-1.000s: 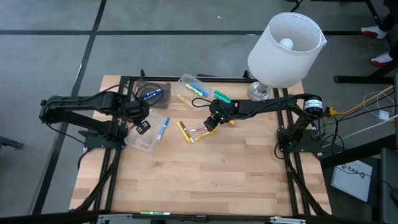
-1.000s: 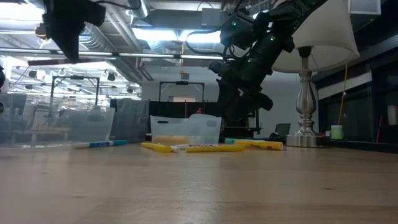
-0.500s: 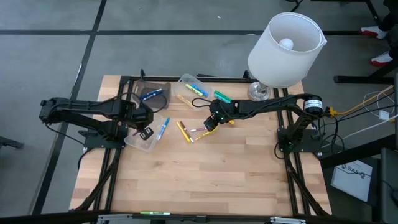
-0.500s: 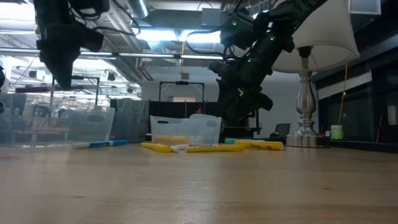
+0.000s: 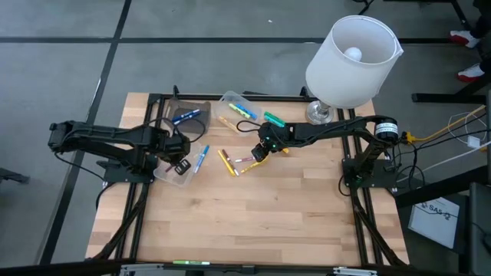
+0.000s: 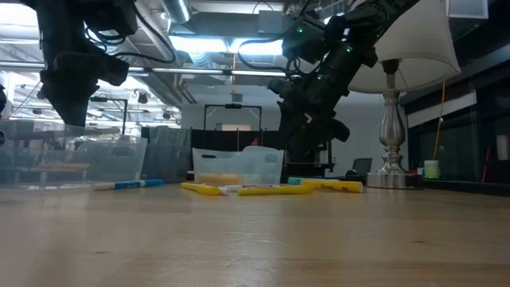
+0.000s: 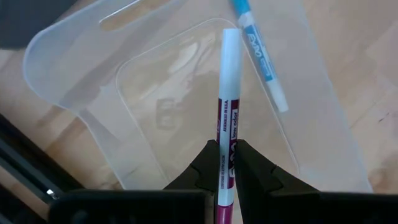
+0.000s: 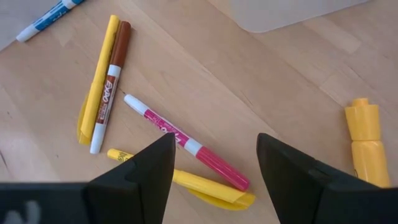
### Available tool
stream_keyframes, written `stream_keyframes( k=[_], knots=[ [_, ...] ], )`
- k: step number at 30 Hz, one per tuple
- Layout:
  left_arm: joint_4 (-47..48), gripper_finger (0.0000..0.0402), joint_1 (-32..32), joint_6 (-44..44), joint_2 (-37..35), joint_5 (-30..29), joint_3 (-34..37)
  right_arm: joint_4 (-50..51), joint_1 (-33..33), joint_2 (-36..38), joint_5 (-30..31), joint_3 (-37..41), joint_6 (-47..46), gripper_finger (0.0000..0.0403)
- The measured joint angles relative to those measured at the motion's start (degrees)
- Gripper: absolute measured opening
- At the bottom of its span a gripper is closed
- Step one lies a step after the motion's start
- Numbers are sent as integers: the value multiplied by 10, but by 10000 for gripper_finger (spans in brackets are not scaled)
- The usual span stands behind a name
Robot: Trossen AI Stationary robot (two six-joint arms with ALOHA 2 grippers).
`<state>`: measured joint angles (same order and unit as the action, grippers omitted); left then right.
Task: Pick & Place Markers
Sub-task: Put the dark pink marker into the black bin
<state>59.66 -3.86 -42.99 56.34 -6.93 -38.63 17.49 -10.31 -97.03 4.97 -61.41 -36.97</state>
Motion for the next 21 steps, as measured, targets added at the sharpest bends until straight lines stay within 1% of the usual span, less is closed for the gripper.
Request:
stream_keyframes(
  k=[4,8,13,15,21],
  knots=[
    [1,24,0,-5,-7,3,-2,0,0,0,0,0,0,224],
    [2,24,0,-8,-27,5,-35,-1,0,0,0,0,0,224],
    [2,24,-9,2,-53,-29,-78,-1,-1,0,0,0,1,224],
    [3,24,-24,21,-58,-38,-92,-1,-1,0,0,0,1,224],
    [0,24,-81,105,-57,-39,-131,-1,-5,0,0,0,1,224]
  ],
)
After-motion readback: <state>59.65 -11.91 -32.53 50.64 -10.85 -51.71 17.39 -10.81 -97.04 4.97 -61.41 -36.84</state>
